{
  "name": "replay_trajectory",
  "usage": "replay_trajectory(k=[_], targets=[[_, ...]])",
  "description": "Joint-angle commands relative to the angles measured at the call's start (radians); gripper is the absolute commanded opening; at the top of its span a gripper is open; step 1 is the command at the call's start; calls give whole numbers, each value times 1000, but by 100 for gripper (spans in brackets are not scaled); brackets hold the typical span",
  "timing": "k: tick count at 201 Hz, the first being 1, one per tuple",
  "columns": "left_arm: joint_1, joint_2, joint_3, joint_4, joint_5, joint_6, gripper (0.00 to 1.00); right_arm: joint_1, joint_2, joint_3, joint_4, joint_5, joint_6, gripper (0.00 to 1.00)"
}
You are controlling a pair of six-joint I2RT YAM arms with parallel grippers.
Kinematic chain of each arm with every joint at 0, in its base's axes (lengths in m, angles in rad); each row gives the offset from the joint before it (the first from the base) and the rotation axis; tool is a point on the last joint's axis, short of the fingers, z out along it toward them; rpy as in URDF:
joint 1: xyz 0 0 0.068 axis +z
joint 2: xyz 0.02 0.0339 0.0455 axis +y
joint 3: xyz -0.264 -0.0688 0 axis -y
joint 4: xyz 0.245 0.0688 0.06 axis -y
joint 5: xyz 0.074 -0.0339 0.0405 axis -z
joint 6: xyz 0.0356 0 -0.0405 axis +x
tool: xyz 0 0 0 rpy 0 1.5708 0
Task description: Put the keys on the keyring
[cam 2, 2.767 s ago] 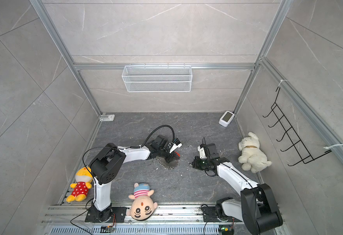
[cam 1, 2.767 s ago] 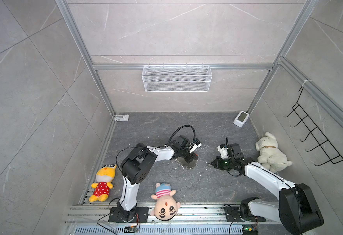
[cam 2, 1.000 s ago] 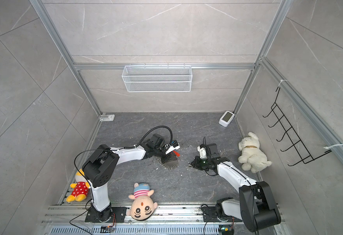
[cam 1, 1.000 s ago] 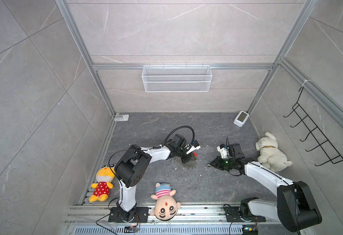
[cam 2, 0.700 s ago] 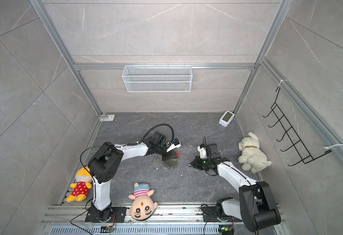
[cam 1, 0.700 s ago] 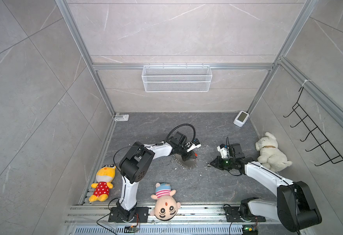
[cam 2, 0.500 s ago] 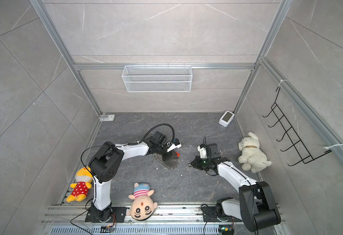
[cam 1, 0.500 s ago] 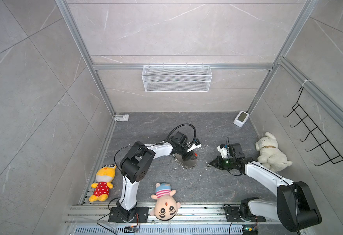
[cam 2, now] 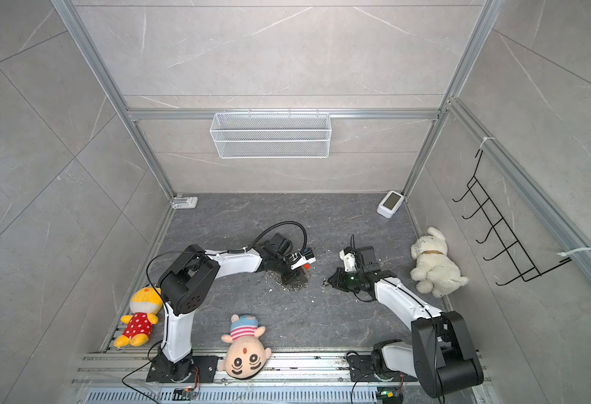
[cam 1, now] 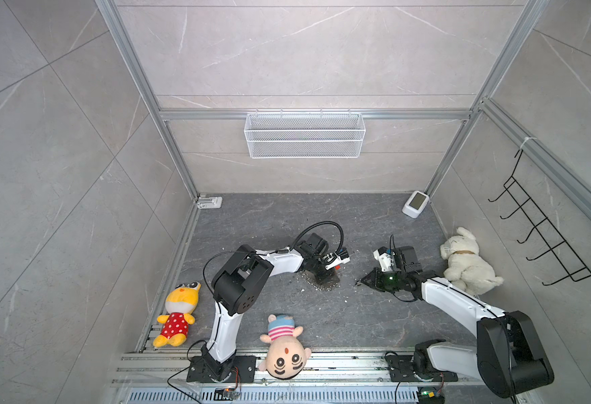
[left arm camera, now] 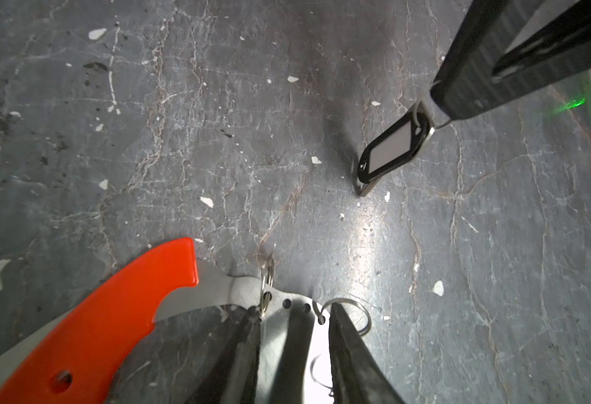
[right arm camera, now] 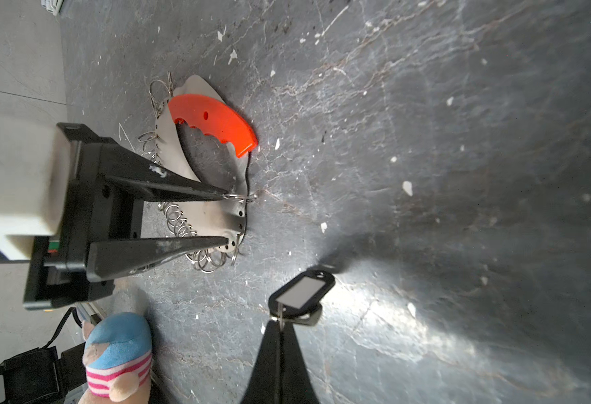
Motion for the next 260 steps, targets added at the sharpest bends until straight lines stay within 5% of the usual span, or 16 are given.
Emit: replay_trajectory(k=[1, 260], targets=[[4, -16, 27, 0, -33, -3, 36, -6, -5, -11, 4, -20, -6, 0], [22, 65, 133, -75, 48, 9, 41, -48, 12, 0, 5, -69, -30, 0]])
